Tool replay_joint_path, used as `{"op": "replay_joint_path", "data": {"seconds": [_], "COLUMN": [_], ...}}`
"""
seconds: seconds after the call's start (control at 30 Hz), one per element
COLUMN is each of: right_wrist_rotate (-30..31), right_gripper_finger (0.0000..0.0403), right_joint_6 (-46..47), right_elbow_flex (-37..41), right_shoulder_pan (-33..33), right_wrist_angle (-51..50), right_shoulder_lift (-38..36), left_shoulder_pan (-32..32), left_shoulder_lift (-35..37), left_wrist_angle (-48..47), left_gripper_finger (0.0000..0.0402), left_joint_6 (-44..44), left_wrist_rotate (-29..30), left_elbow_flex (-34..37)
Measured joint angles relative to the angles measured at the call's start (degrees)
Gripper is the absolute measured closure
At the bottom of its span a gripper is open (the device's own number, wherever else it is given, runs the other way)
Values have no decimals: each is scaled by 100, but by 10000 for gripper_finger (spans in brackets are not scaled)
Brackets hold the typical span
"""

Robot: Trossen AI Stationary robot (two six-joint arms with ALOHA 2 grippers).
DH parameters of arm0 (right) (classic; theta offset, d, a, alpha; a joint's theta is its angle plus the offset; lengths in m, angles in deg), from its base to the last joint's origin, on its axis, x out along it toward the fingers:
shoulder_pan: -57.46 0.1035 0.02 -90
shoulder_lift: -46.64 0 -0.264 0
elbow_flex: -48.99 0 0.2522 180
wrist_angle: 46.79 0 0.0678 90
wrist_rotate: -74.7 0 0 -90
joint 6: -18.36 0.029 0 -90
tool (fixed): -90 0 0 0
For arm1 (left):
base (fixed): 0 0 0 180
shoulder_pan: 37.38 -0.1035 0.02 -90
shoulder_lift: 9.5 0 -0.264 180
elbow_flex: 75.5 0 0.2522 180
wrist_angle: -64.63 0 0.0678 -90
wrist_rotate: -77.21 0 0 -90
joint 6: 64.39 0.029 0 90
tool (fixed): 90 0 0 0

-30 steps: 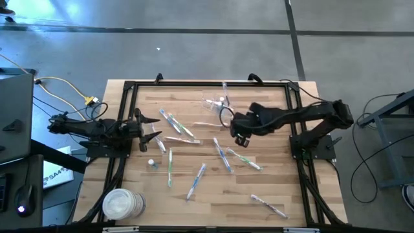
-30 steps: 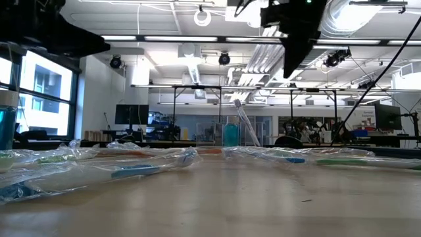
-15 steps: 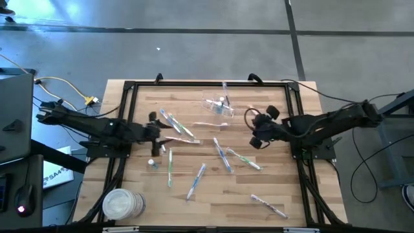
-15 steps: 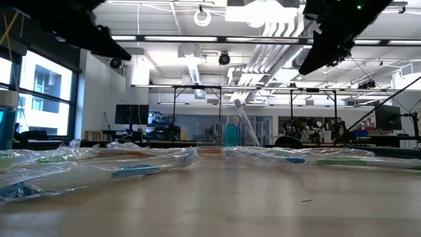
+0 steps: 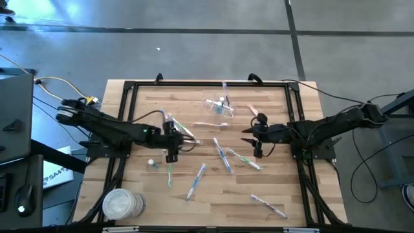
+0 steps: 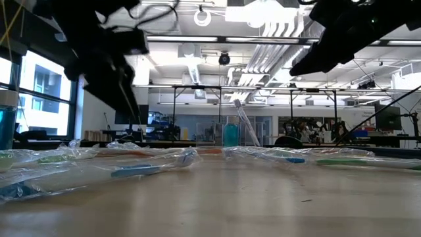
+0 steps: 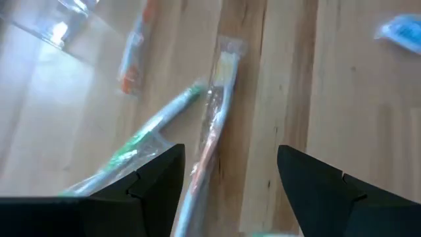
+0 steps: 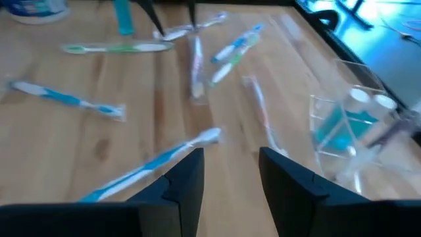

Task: Pick & Place toothbrushing station
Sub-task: Put the bottom left orange toothbrush into the transparent organizer

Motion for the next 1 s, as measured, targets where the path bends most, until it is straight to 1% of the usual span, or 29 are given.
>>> {"op": "replay_joint_path", "data": {"seconds": [0.07, 0.13, 0.17, 0.3, 0.37, 0.47, 0.63, 0.8, 1.0], "right_wrist_rotate": [-120, -128, -128, -131, -144, -293, -535, -540, -540], "right_gripper_finger": [265, 265, 265, 265, 265, 265, 265, 265, 265], "right_joint_6": [-95, -228, -279, -351, -351, -353, -261, -229, 62], "right_elbow_flex": [0, -2, 0, -2, -2, -2, -2, -2, -2], "right_shoulder_pan": [0, 0, 0, 0, 0, 0, 0, 0, 0], "right_wrist_angle": [109, 216, 244, 309, 338, 395, 393, 375, 371], "right_shoulder_lift": [0, 0, 0, 0, 0, 0, 2, 2, 2], "left_shoulder_pan": [-176, -343, -442, -830, -961, -1108, -1183, -1177, -1177], "left_shoulder_lift": [-259, -482, -550, -673, -665, -665, -680, -702, -702], "left_wrist_angle": [21, 23, 44, 48, 42, 69, 278, 510, 490], "left_gripper_finger": [162, 162, 162, 162, 162, 162, 162, 162, 162], "left_joint_6": [151, 295, 297, 490, 590, 605, 763, 723, 746], "left_wrist_rotate": [-111, -121, -218, -1249, -1528, -1576, -1597, -1596, -1587], "left_elbow_flex": [-49, -107, -130, -196, -196, -196, -190, -172, -165]}}
